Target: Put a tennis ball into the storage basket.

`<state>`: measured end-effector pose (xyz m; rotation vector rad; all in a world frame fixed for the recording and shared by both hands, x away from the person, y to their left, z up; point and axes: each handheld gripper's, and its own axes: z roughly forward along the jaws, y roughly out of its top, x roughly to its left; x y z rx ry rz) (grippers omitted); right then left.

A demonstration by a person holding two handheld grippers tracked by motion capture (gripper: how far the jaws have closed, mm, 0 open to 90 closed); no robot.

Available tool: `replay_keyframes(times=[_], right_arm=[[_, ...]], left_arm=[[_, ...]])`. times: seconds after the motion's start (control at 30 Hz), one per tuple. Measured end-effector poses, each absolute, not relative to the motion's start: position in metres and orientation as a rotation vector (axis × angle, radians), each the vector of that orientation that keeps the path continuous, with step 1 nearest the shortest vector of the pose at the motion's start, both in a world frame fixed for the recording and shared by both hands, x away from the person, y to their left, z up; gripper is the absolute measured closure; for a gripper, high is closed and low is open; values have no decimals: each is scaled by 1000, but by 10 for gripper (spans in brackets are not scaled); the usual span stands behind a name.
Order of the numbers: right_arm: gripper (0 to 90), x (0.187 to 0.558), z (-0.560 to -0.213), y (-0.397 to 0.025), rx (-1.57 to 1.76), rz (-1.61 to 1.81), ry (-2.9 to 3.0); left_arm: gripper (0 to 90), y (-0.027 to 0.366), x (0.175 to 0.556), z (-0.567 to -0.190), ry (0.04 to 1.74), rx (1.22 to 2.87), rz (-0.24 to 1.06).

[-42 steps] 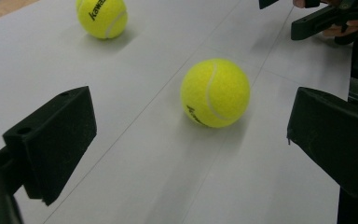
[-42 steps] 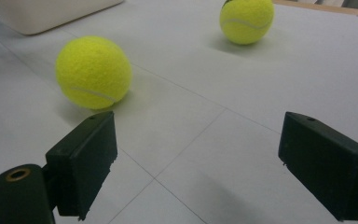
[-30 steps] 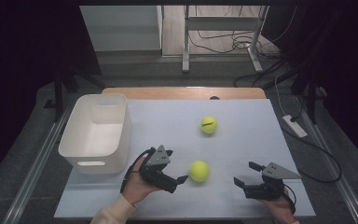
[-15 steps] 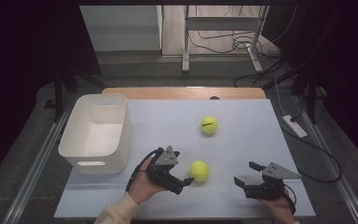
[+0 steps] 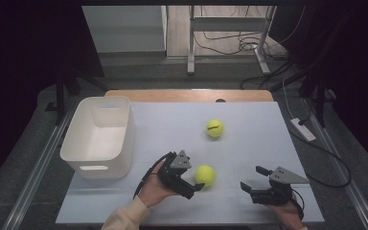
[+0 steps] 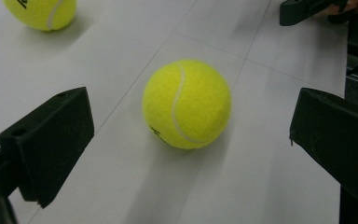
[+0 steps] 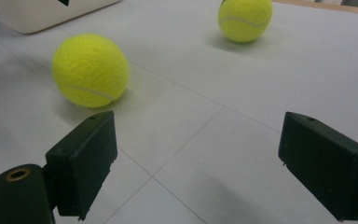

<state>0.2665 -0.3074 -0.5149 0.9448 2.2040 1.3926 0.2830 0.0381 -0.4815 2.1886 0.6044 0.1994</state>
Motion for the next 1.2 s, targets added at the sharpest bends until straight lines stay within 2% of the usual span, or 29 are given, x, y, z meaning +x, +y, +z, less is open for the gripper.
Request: replay_keyframes(times=[1.2], right_arm=[[114,267,-516,-309,955,1387,2199]], left_arm=[[6,-3,310,-510,597,2296,100]])
